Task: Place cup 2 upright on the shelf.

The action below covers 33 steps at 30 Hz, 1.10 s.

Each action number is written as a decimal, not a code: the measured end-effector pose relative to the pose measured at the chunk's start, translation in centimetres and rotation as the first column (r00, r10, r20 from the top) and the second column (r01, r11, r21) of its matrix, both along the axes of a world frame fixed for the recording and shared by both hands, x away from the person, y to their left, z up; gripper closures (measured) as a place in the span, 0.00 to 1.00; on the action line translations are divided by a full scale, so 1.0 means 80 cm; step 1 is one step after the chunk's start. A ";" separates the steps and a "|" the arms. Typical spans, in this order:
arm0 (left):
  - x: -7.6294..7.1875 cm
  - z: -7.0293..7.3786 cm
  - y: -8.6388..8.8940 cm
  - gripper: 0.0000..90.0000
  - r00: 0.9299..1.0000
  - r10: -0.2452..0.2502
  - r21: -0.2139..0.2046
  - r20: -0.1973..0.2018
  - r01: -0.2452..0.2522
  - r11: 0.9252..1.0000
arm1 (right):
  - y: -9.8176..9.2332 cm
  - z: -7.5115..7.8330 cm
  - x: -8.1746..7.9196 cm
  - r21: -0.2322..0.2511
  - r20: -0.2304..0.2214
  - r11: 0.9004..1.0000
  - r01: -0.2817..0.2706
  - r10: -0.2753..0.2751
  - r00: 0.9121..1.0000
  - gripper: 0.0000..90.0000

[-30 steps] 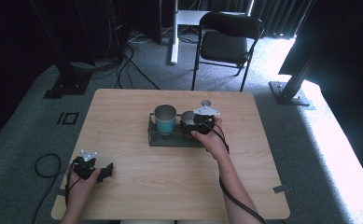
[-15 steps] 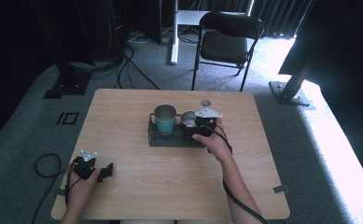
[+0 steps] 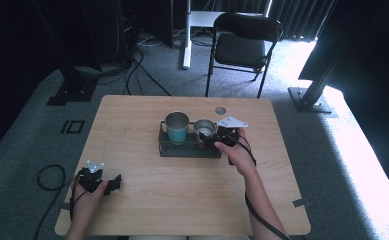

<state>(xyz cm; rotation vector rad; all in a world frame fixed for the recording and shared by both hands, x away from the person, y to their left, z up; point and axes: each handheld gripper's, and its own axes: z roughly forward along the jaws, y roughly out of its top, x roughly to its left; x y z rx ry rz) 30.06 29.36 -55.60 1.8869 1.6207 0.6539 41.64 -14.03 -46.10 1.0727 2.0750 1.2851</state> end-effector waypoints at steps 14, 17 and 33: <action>0.000 0.000 0.000 0.03 1.000 0.000 0.000 0.000 0.000 1.000 | -0.036 0.002 -0.016 -0.003 0.018 1.000 0.027 -0.027 0.999 0.12; 0.000 0.000 0.000 0.03 1.000 0.000 0.001 0.000 0.000 1.000 | -0.044 0.001 -0.021 -0.010 0.019 1.000 0.027 -0.026 0.999 0.12; 0.000 0.000 0.000 0.03 1.000 0.000 0.001 0.000 0.000 1.000 | -0.091 -0.019 -0.046 -0.006 -0.001 0.998 0.070 -0.070 0.998 0.12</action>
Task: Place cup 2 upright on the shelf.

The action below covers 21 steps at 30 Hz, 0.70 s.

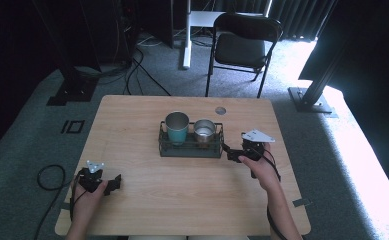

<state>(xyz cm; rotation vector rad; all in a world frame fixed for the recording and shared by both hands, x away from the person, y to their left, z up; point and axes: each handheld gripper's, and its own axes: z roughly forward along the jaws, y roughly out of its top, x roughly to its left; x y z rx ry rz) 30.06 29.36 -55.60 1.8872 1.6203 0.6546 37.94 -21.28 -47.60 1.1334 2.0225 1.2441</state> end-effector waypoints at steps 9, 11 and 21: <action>0.000 0.000 0.000 0.03 1.000 0.000 0.000 0.000 0.000 1.000 | -0.021 -0.011 -0.011 -0.008 -0.017 1.000 0.021 -0.021 1.000 0.12; 0.000 0.000 0.000 0.03 1.000 0.000 0.000 0.000 0.000 1.000 | -0.025 -0.014 -0.014 -0.014 -0.020 1.000 0.022 -0.022 1.000 0.12; 0.000 0.000 0.000 0.03 1.000 0.000 0.000 0.000 0.000 1.000 | -0.046 -0.034 -0.027 -0.026 -0.053 0.998 0.050 -0.051 0.997 0.12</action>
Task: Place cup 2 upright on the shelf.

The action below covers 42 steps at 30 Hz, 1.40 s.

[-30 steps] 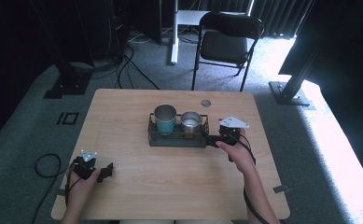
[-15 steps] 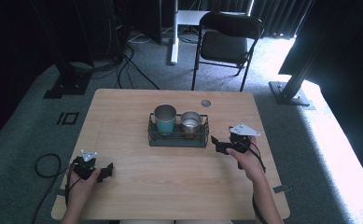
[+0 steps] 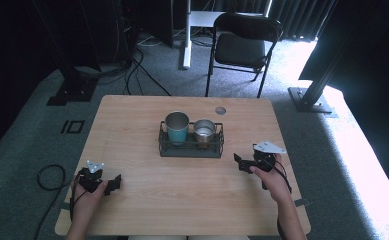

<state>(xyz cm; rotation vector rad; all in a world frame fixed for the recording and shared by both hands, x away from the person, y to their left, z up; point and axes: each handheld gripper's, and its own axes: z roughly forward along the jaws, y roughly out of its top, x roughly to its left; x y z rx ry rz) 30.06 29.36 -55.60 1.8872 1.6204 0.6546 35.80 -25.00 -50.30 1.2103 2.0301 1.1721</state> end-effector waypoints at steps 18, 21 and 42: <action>0.000 0.000 0.000 0.03 1.000 0.000 0.001 -0.001 0.000 1.000 | -0.042 -0.035 -0.024 -0.025 -0.070 0.997 0.068 -0.069 0.995 0.12; 0.000 0.000 0.000 0.03 1.000 0.000 0.001 -0.001 0.000 1.000 | -0.047 -0.039 -0.028 -0.029 -0.080 0.997 0.075 -0.078 0.994 0.12; 0.000 0.000 0.000 0.03 1.000 0.000 0.000 -0.001 0.000 1.000 | -0.068 -0.061 -0.058 -0.074 -0.129 0.989 0.129 -0.138 0.982 0.12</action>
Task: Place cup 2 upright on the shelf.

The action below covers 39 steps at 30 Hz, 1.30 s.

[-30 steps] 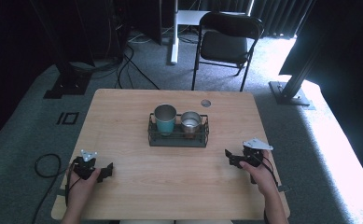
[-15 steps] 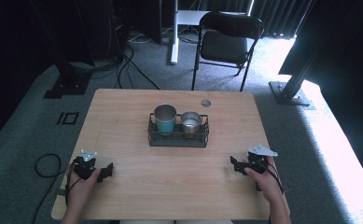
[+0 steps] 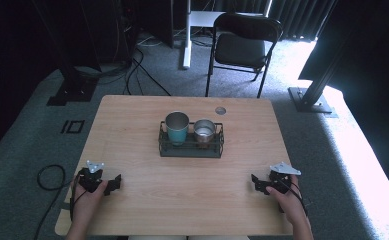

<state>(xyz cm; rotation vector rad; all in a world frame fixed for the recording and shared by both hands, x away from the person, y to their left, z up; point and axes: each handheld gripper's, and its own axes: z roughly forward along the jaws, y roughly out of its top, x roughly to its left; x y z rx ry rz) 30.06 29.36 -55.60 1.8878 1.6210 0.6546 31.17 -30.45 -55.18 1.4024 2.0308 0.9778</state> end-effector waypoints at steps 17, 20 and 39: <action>0.000 0.000 0.000 0.03 1.000 0.000 0.000 0.000 0.000 1.000 | -0.010 -0.006 -0.024 -0.015 -0.029 0.996 0.083 -0.083 0.996 0.12; 0.000 0.000 0.000 0.03 1.000 0.000 0.000 0.000 0.000 1.000 | -0.009 -0.006 -0.027 -0.032 -0.029 0.997 0.077 -0.077 0.997 0.12; 0.000 0.000 0.000 0.03 1.000 0.000 0.000 0.000 0.000 1.000 | -0.010 -0.008 -0.035 -0.029 -0.079 0.995 0.091 -0.093 0.993 0.11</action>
